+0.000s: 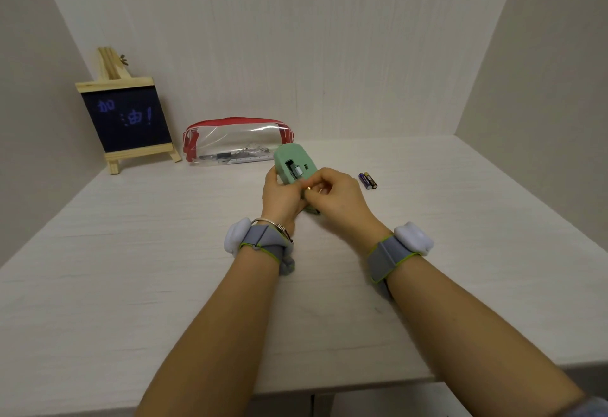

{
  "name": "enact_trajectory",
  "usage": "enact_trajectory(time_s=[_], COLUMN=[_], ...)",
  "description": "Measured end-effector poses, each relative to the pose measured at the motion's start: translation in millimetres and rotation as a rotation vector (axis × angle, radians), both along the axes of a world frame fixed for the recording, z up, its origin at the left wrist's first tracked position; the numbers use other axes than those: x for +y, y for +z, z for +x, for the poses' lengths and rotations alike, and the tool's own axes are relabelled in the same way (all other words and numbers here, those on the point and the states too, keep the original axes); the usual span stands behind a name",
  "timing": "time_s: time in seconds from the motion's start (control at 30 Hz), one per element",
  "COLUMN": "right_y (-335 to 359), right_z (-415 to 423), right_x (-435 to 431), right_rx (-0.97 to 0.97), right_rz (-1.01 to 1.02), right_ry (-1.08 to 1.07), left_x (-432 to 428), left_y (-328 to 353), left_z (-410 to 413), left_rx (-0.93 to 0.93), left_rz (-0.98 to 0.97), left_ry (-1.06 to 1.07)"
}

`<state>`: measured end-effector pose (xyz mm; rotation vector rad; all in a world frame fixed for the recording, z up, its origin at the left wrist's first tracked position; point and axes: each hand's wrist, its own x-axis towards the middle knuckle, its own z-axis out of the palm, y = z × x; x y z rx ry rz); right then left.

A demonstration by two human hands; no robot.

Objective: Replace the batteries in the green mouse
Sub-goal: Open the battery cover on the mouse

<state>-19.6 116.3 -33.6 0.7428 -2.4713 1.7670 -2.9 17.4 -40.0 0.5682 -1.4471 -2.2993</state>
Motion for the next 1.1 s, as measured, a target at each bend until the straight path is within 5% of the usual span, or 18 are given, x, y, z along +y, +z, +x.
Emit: enact_trajectory(time_s=[0.53,0.9,1.1], right_y=[-8.3,-7.6,-7.2], right_z=[-4.3,-2.7,-7.2], right_x=[2.7,3.2,2.5], right_rx=[0.205,0.219,0.262], right_rz=[0.375,0.405,0.383], right_ry=[0.273,0.289,0.108], left_x=[-9.3,-10.2,-9.0], left_y=[-4.0,-5.2,-4.2], left_z=[-7.6,-7.9,-6.8], left_rx=[-0.045,-0.038,-0.040], left_rz=[-0.185,-0.170,-0.130], left_ry=[0.178,0.171,0.152])
